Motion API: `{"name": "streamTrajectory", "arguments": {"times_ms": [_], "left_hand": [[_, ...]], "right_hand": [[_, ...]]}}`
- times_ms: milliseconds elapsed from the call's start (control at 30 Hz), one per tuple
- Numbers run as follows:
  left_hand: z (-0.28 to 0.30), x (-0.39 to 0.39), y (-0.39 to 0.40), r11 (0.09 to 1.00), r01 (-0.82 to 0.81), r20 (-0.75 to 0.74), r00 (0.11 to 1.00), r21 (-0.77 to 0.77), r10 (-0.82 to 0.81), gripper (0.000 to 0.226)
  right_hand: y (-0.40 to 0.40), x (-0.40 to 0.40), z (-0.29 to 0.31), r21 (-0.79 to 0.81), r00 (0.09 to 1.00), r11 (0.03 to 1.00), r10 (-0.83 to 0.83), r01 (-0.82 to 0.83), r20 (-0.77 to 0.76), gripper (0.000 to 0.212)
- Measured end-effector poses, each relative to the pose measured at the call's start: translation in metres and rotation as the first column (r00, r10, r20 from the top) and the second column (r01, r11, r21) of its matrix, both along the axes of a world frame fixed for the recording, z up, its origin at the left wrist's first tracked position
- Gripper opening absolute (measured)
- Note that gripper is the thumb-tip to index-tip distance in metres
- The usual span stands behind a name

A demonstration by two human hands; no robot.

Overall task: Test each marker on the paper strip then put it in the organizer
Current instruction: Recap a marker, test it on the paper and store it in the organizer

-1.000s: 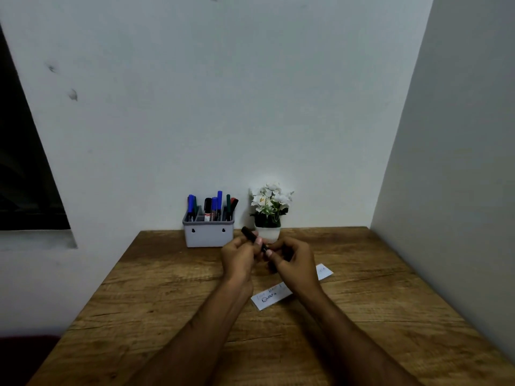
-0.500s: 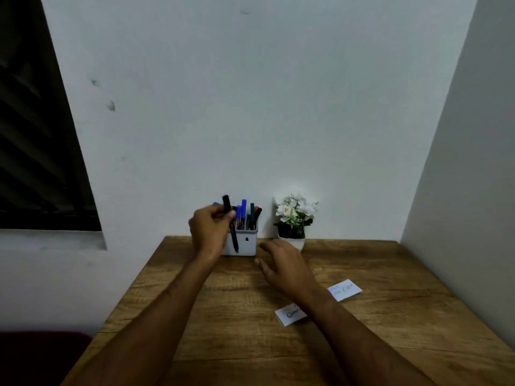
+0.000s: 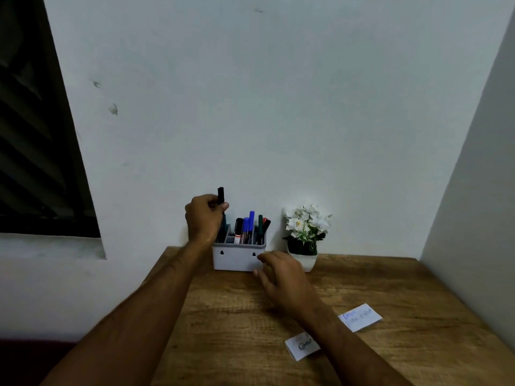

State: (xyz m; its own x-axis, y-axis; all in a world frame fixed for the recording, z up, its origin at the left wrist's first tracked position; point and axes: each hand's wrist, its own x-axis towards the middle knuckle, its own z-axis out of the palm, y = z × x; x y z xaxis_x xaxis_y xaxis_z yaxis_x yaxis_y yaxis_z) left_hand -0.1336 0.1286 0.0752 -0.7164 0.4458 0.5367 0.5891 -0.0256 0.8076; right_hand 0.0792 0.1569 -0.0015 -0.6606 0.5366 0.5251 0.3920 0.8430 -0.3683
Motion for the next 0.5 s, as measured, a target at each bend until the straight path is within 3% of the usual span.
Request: {"name": "streamTrajectory", "arguments": {"times_ms": [267,500], "left_hand": [[-0.036,-0.005,0.01,0.982,-0.021,0.008,1.0,-0.188,0.023,0.026],[-0.046,-0.001,0.011,0.983,-0.048,-0.037,0.998,-0.175,0.043,0.025]], "right_hand": [[0.008,-0.001,-0.006,-0.02,1.0,1.0,-0.006,0.007,0.019,0.04],[0.006,-0.002,-0.014,-0.051,0.999,0.999,-0.005,0.008,0.047,0.039]]}}
